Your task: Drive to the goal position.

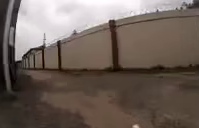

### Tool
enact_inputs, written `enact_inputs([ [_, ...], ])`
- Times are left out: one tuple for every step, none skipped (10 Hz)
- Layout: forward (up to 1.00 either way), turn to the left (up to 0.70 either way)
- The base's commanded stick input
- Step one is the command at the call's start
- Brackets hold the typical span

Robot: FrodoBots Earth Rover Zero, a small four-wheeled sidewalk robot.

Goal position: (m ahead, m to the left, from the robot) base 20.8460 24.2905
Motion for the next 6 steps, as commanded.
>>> enact_inputs([
  [1.00, 0.27],
  [1.00, 0.27],
  [1.00, 0.27],
  [1.00, 0.27],
  [1.00, 0.27],
  [1.00, 0.27],
])
